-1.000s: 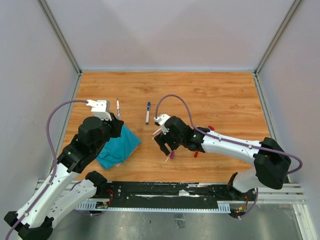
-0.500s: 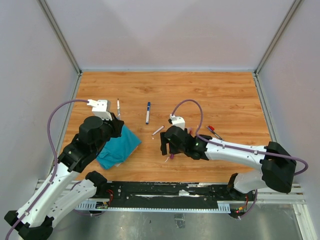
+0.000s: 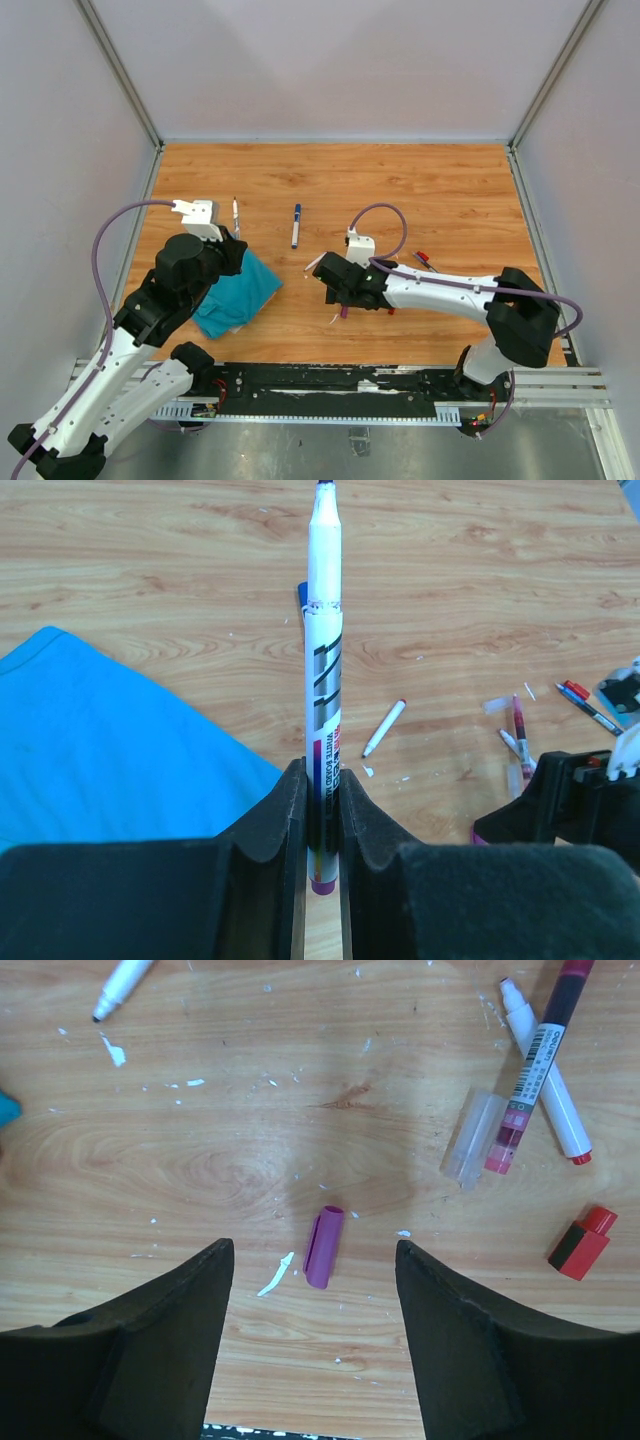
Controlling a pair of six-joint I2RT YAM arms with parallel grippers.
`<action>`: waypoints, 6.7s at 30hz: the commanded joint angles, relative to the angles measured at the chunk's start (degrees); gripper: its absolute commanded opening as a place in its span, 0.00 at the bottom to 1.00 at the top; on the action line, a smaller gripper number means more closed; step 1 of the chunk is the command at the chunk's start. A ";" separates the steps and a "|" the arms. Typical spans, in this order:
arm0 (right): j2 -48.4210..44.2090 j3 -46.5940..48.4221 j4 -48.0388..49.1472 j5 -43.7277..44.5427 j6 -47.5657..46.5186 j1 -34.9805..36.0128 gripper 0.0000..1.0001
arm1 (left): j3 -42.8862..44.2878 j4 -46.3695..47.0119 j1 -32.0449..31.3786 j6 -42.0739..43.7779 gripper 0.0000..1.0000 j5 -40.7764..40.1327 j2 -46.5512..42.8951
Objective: Insert the pens into the pen caps
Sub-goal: Adjust the pen cap at the center of the board.
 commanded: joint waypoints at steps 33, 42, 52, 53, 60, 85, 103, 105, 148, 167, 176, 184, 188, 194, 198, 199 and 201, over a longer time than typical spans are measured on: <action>11.49 3.54 -4.81 -8.43 3.22 -1.18 0.37 | -0.26 1.71 0.27 0.77 0.01 -0.02 -0.85; 12.30 3.05 -4.50 -9.12 2.50 -2.07 0.23 | -0.19 1.84 0.22 0.88 0.00 0.23 -0.64; 4.97 -2.77 2.76 -8.63 -4.54 -3.75 0.01 | -0.29 1.75 0.25 0.83 0.00 -0.11 -0.95; 3.32 -4.03 6.22 -9.13 -7.51 -3.75 0.01 | -0.30 1.67 0.23 0.80 0.01 -0.12 -0.94; -9.39 -14.34 27.32 -19.61 -29.40 -4.27 0.01 | -0.21 1.86 0.26 0.86 0.01 0.10 -0.55; -32.74 -29.22 42.55 -36.22 -85.92 -4.27 0.01 | -0.21 2.02 0.23 1.16 0.00 0.66 0.20; -15.20 -12.14 7.07 -48.25 -116.24 -3.56 0.01 | -0.19 2.32 0.23 1.29 0.00 0.98 0.24; -13.07 -10.80 5.51 -47.33 -117.72 -3.08 0.01 | -0.21 2.27 0.23 1.28 0.01 1.02 0.29; 7.25 3.18 -8.66 -46.14 -127.68 -1.28 0.37 | -0.30 1.75 0.26 0.83 0.01 -0.03 -1.21; -20.95 -22.54 39.77 -42.75 -97.75 -1.68 0.60 | -0.30 1.83 0.22 0.86 0.00 0.06 -1.07; -26.09 -30.14 58.55 -26.39 -68.52 -1.81 0.78 | -0.30 1.90 0.22 0.90 0.00 0.21 -0.94; -22.71 -18.35 32.76 -8.14 -36.15 -1.81 0.80 | -0.30 2.18 0.25 0.94 0.01 0.76 -0.36; -22.02 -16.95 24.03 -4.22 -20.97 -1.81 0.80 | -0.29 2.06 0.25 0.99 0.00 0.59 -0.44; -17.56 -7.50 5.82 -0.48 -6.62 -1.72 0.82 | -0.23 2.13 0.23 1.01 0.01 0.87 -0.18; -13.04 -0.85 -6.79 2.39 4.45 -0.88 0.83 | -0.29 2.34 0.27 1.01 0.00 0.63 0.02; -11.99 0.50 -9.16 2.38 6.99 -0.62 0.83 | -0.30 2.36 0.23 1.01 0.01 0.73 0.02; -9.38 2.59 -12.84 2.06 9.90 -0.49 0.83 | -0.27 2.34 0.28 1.01 0.00 0.97 0.11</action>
